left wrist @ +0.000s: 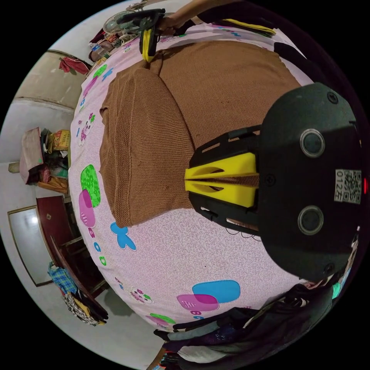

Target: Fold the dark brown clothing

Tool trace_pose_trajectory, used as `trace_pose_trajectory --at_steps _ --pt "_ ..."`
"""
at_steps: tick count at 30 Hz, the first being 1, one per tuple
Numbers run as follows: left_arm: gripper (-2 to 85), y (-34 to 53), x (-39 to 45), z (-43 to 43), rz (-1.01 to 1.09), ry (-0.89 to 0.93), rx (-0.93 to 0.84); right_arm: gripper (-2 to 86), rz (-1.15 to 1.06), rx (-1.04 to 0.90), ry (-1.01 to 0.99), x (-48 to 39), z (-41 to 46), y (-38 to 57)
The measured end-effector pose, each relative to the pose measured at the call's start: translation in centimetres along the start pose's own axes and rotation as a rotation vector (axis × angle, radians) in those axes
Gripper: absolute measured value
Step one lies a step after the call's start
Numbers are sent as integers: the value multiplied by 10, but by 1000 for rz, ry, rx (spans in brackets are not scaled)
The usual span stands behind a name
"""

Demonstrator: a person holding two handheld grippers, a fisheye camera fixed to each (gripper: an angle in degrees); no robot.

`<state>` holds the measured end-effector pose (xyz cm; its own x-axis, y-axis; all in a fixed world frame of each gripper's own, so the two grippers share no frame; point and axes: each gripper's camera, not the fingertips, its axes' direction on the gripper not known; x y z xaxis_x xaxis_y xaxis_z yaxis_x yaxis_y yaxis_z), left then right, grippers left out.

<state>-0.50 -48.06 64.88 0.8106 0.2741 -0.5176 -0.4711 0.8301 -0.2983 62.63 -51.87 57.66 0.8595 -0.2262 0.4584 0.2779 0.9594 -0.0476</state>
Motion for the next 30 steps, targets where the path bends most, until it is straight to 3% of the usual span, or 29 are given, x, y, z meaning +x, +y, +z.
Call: trace_pose_trajectory --at_steps 7,10,12,17,22,30 --pt "8 11 -6 -6 1 11 6 -4 535 66 -502 77 -16 27" --pt "8 16 -8 -9 -12 16 3 -1 658 22 -603 90 5 46" --pt "8 18 -8 -11 -8 11 -5 4 654 31 -568 88 5 51" --pt "8 29 -8 -19 5 6 -6 47 408 185 -364 60 -31 44" --pt "8 50 -5 -39 8 -18 86 52 210 96 -218 23 -24 32" --pt "9 72 -12 -47 12 -18 51 -4 259 49 -238 -2 -15 30"
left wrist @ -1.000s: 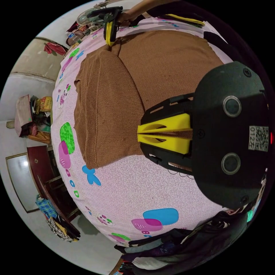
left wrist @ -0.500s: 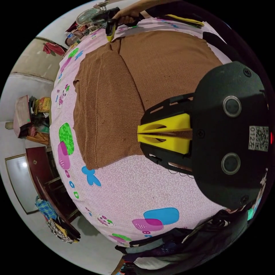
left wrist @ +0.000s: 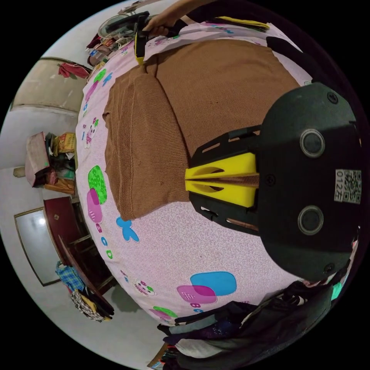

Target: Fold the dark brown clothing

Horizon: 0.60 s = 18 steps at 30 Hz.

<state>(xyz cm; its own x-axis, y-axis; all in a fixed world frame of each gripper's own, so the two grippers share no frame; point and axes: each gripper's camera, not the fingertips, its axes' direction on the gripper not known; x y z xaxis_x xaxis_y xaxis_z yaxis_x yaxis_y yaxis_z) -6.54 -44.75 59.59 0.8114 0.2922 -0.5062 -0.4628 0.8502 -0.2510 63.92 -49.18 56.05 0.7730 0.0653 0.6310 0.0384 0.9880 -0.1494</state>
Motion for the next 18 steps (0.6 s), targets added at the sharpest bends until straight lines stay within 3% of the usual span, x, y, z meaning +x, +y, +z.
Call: trace_pose_trajectory --at_steps 2,6,14,18 --pt "8 4 -2 -2 10 16 -17 -7 48 -4 -71 2 -5 4" --pt "7 10 0 -6 27 18 -21 -8 113 -3 -30 7 -1 20" --pt "8 16 18 -19 81 17 38 -8 -96 84 -2 -51 13 31" --pt "8 17 17 -8 45 10 -17 -9 -138 -47 163 -75 47 36"
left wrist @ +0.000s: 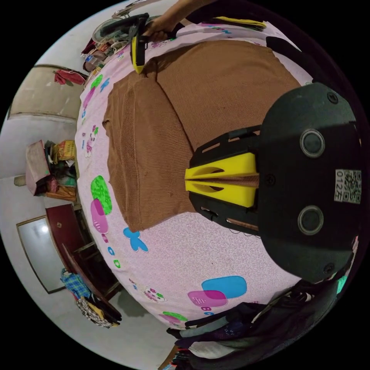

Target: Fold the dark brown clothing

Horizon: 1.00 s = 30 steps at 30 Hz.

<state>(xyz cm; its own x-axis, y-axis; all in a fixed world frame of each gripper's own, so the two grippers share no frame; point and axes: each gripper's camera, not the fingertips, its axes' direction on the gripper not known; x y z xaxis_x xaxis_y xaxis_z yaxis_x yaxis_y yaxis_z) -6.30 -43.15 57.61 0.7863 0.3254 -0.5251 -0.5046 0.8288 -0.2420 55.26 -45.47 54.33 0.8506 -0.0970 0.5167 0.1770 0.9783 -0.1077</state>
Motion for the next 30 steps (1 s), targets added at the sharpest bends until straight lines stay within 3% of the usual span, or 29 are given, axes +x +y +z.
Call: trace_pose_trajectory --at_steps 8,13,18,22,28,30 --pt "9 33 -8 -21 -58 38 24 -9 8 63 20 -37 -12 28" --pt "8 71 -3 -19 -23 58 -83 -9 24 -105 21 -64 15 60" --pt "9 102 -3 -25 -35 41 -114 -9 101 -55 26 -83 1 89" --pt "9 126 8 -41 -7 145 -131 -9 103 -46 -78 -124 -6 134" --pt "7 161 28 -30 73 0 -252 -9 -6 -135 19 -177 15 201" --pt "6 171 28 -33 69 -19 -220 -9 -21 -146 75 -184 14 212"
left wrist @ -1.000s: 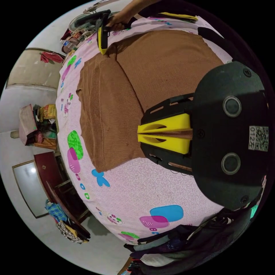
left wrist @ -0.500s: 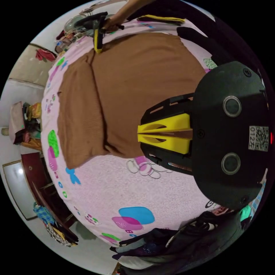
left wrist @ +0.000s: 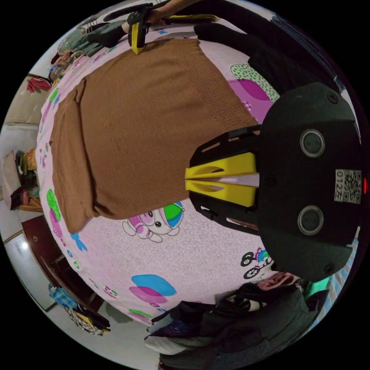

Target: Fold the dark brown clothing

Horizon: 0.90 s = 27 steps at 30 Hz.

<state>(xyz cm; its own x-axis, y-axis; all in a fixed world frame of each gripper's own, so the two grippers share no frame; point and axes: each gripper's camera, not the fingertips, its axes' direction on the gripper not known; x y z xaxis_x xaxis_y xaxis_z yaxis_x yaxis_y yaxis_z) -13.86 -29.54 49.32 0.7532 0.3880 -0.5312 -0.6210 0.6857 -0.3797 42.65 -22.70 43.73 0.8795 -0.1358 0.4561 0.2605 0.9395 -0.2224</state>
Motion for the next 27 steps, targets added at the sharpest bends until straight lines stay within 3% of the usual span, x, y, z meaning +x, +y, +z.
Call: trace_pose_trajectory --at_steps 4,8,12,21,27 --pt "5 13 -2 -5 -40 33 -36 -9 45 -24 53 -18 -6 18" --pt "5 28 20 -14 43 136 -9 -9 4 23 -71 -48 -8 37" --pt "4 41 42 -1 133 90 -78 -9 -59 -92 -40 -72 15 58" --pt "1 66 38 -4 150 30 -86 -9 -4 -48 -26 -69 4 108" --pt "4 83 29 -8 143 157 -111 -9 -46 -53 -64 -86 2 135"
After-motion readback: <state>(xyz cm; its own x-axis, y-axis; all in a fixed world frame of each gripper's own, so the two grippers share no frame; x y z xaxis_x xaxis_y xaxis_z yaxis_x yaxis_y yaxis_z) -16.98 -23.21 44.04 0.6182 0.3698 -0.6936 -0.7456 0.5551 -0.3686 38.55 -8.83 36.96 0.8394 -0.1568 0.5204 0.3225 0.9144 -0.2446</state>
